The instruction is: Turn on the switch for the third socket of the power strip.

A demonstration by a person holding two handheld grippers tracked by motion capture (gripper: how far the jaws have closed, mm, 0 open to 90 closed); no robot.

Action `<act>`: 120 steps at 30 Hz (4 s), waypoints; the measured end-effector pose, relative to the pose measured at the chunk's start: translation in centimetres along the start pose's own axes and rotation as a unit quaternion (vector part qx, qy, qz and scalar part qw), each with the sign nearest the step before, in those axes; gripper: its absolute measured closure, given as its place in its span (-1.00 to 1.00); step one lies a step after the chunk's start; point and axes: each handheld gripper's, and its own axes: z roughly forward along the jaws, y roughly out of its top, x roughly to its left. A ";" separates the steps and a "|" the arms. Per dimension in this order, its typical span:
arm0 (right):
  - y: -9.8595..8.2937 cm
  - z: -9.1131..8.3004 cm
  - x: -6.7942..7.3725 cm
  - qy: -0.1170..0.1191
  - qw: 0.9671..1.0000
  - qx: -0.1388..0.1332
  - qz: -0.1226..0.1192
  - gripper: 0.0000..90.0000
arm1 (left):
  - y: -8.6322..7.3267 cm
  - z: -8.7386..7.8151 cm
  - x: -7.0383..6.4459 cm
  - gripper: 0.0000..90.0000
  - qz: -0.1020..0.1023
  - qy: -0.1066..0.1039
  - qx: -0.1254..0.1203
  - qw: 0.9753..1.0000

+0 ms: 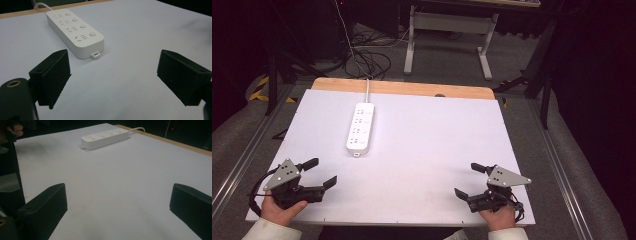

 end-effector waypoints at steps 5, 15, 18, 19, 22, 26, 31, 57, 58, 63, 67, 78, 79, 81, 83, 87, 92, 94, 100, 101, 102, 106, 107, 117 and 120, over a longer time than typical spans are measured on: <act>0.0 0.1 0.1 0.001 1.000 0.005 -0.001 -0.95 | 0.1 -0.1 -0.1 -0.69 0.009 0.009 -0.001 1.000; 0.0 0.3 0.0 0.003 1.000 0.009 -0.001 -0.95 | 0.2 0.0 0.0 -0.68 -0.005 0.015 0.004 1.000; -0.1 0.6 0.1 0.008 1.000 0.017 0.001 -0.95 | 0.3 0.0 0.0 -0.68 -0.001 0.021 0.006 1.000; -0.1 0.7 0.1 0.007 1.000 0.020 -0.002 -0.95 | 0.4 -0.1 0.0 -0.68 0.004 0.024 0.009 1.000; 0.0 0.7 0.3 0.007 1.000 0.017 -0.004 -0.95 | 0.6 -0.2 -0.2 -0.68 0.009 0.024 0.009 1.000; -0.1 0.5 0.2 0.004 1.000 0.016 -0.003 -0.95 | 0.8 -0.2 -0.3 -0.67 0.009 0.024 0.013 1.000; -0.1 0.5 0.2 0.004 1.000 0.014 -0.002 -0.95 | 1.4 -0.4 -0.3 -0.63 0.005 0.028 0.019 0.999; -0.2 0.7 0.1 0.012 1.000 0.020 0.003 -0.95 | 6.2 0.1 0.5 -0.58 0.013 0.020 0.029 0.999; -0.2 0.7 0.1 0.012 1.000 0.020 0.003 -0.95 | 6.3 0.0 0.6 -0.58 0.015 0.018 0.032 0.999; -0.2 0.7 0.1 0.011 1.000 0.019 0.003 -0.95 | 6.9 0.2 0.8 -0.58 0.009 0.015 0.030 0.999; -0.2 0.7 0.1 0.011 1.000 0.020 0.003 -0.95 | 7.3 0.4 0.9 -0.58 0.017 0.015 0.035 0.999; -0.2 0.6 0.1 0.010 1.000 0.019 0.002 -0.95 | 8.3 0.8 1.1 -0.55 0.019 0.032 0.032 0.999; -0.2 0.6 0.1 0.009 1.000 0.020 0.002 -0.94 | 8.3 0.9 1.2 -0.53 0.016 0.033 0.032 0.999; -0.2 0.6 0.1 0.009 1.000 0.019 0.005 -0.94 | 8.5 1.0 1.4 -0.46 0.016 0.034 0.031 0.999; -0.2 0.6 0.1 0.009 1.000 0.018 0.007 -0.94 | 8.8 1.1 1.5 -0.35 0.015 0.030 0.030 0.999; -0.2 0.6 0.1 0.009 1.000 0.019 0.005 -0.94 | 9.3 1.4 1.9 -0.13 0.017 0.019 0.032 0.999; -0.2 0.6 0.1 0.009 1.000 0.019 0.005 -0.94 | 9.9 2.0 2.4 0.13 0.019 0.018 0.029 0.999; -0.2 0.6 0.1 0.010 1.000 0.019 0.005 -0.94 | 10.1 2.4 2.7 0.17 0.021 0.015 0.030 0.999; -0.2 0.6 0.1 0.012 1.000 0.019 0.005 -0.94 | 10.9 3.6 3.3 0.23 0.013 0.007 0.044 0.999; -0.2 0.6 0.1 0.012 1.000 0.019 0.005 -0.94 | 11.1 3.9 3.5 0.26 0.011 0.004 0.049 0.999; -0.2 0.6 0.1 0.013 1.000 0.019 0.005 -0.94 | 11.3 4.1 3.5 0.26 0.013 0.004 0.050 0.999; -0.2 0.6 0.1 0.013 1.000 0.017 0.005 -0.94 | 11.8 5.0 3.8 0.26 0.016 0.004 0.053 0.998; -0.2 0.6 0.0 0.014 1.000 0.017 0.006 -0.94 | 11.9 5.4 3.9 0.26 0.016 0.006 0.055 0.998; -0.3 0.5 0.0 0.014 1.000 0.016 0.008 -0.94 | 12.1 8.2 4.7 0.28 -0.003 0.003 0.066 0.998; -0.3 0.5 -0.1 0.015 1.000 0.015 0.008 -0.94 | 11.9 9.0 5.0 0.29 -0.013 0.002 0.063 0.998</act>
